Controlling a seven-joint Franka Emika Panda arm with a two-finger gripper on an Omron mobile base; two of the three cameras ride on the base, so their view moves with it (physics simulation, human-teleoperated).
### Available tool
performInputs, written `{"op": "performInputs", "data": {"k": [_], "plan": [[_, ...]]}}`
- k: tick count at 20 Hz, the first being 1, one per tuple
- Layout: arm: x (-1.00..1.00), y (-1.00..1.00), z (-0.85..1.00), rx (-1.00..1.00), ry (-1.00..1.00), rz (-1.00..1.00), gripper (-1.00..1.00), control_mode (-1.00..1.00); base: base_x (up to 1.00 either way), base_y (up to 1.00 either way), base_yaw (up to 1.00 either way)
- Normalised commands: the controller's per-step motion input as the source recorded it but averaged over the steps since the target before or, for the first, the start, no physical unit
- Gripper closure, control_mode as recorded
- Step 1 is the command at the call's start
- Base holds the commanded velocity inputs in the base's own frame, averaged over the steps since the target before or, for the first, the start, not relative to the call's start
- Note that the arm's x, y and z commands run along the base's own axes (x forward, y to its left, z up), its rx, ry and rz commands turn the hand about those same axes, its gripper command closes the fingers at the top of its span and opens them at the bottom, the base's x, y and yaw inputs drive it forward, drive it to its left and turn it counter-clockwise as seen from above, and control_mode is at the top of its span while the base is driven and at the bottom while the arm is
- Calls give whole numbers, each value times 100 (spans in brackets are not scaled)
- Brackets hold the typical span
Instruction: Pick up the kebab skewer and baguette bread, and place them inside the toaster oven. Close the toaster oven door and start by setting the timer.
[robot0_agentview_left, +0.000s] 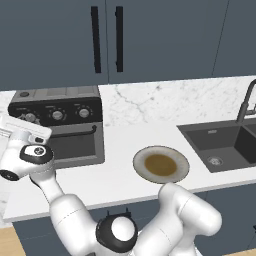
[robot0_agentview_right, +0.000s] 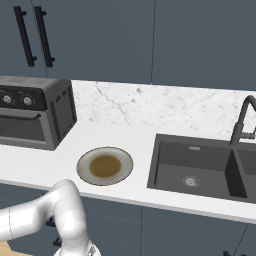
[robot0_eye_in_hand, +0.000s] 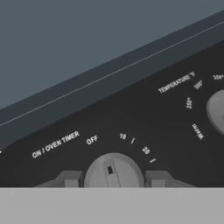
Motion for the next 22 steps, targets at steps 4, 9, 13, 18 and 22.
{"op": "performInputs", "data": {"k": [4, 9, 13, 18, 22], "plan": [[8, -21, 16, 26, 0, 0, 100, -100, 0, 0, 0], [14, -23, 24, 25, 0, 0, 100, -100, 0, 0, 0], [6, -15, 21, 27, 0, 0, 100, -100, 0, 0, 0], [0, -12, 16, 31, 0, 0, 100, -100, 0, 0, 0], [0, -14, 10, 34, 0, 0, 100, -100, 0, 0, 0]]}}
